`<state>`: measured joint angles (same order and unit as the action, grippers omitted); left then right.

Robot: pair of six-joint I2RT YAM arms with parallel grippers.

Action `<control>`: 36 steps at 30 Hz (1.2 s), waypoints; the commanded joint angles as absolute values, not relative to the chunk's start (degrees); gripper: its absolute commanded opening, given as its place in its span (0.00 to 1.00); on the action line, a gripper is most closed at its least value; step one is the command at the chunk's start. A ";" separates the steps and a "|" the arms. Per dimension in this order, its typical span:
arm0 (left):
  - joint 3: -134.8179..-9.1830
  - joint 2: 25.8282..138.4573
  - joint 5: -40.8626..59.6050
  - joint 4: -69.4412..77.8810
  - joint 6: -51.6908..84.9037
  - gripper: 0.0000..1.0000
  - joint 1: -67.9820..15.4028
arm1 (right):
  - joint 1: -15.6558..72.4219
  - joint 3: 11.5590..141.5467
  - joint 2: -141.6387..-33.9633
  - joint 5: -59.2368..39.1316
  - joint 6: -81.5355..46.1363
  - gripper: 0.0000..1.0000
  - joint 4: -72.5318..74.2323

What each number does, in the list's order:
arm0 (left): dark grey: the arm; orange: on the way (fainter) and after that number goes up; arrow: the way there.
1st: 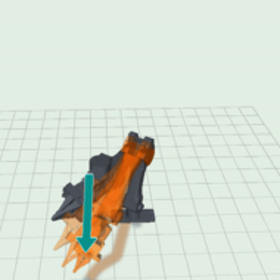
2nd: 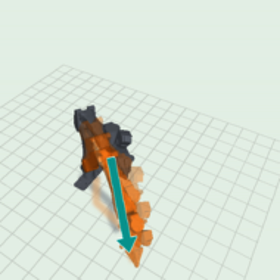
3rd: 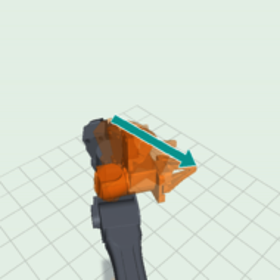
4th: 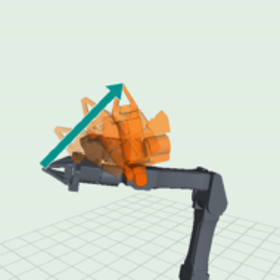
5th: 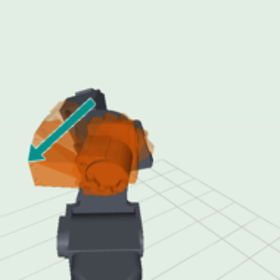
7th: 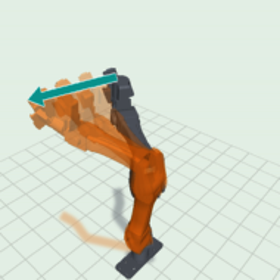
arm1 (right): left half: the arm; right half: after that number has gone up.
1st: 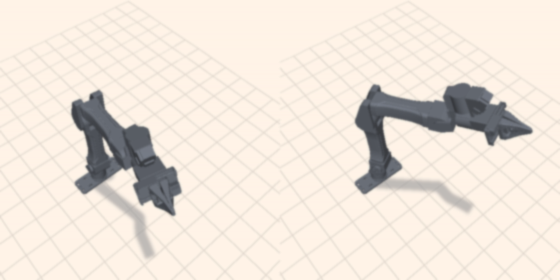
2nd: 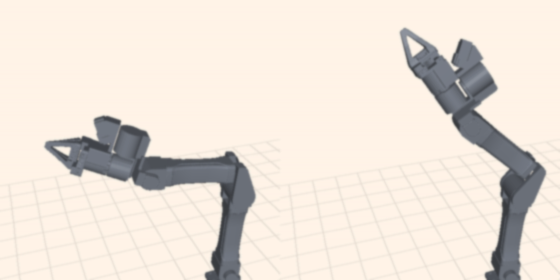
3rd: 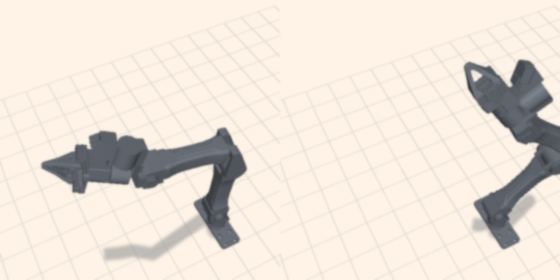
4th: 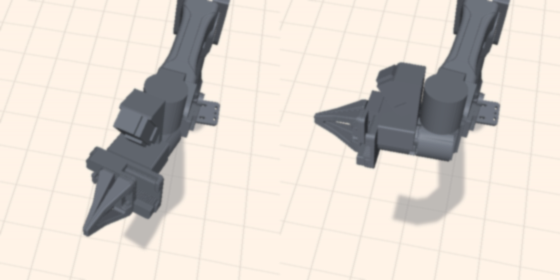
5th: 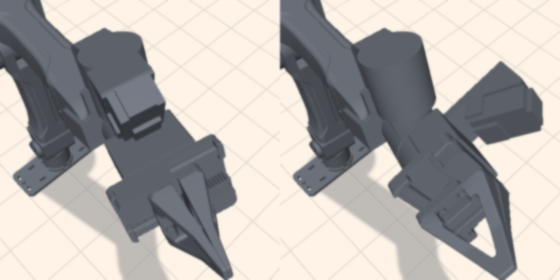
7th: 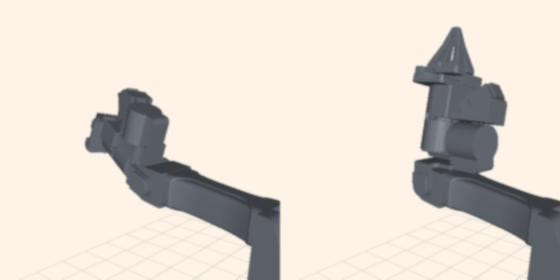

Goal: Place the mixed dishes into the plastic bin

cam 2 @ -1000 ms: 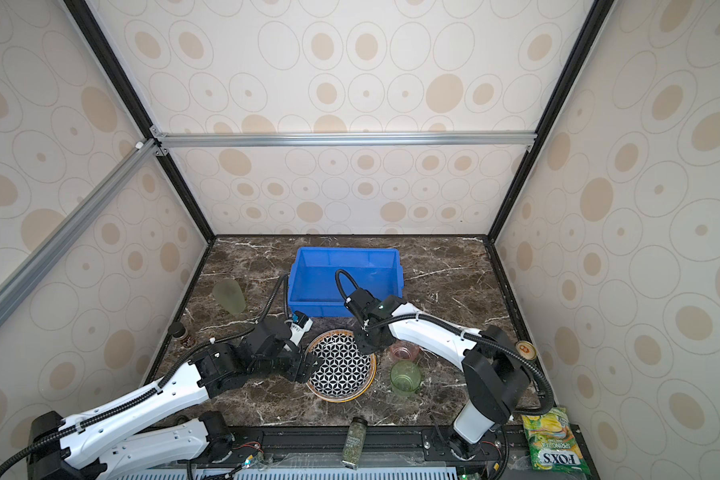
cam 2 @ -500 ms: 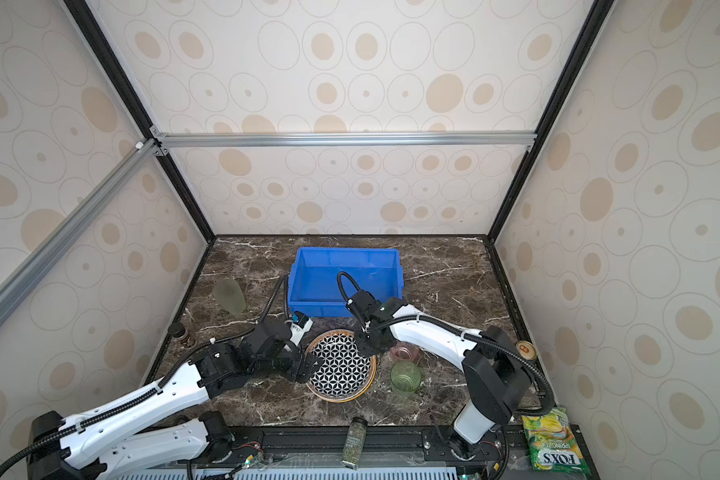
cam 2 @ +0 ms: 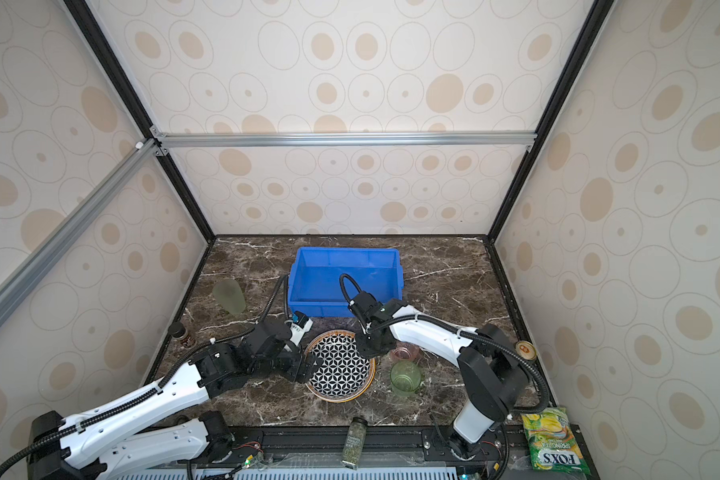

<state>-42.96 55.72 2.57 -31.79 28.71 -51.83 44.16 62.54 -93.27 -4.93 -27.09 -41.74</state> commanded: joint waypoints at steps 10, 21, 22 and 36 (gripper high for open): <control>-43.62 55.57 1.50 -31.64 28.83 0.81 -52.48 | 44.02 62.25 -97.56 -17.91 -29.47 0.09 -38.05; -42.72 56.60 1.68 -32.01 29.43 0.81 -52.56 | 44.01 63.07 -98.25 -16.56 -29.37 0.00 -38.99; -42.70 56.60 1.46 -32.06 29.62 0.81 -52.60 | 44.00 63.11 -98.20 -16.32 -29.33 0.00 -39.15; -42.18 58.28 0.61 -35.21 37.10 0.59 -53.47 | 43.25 63.09 -96.15 -10.77 -28.26 0.00 -42.54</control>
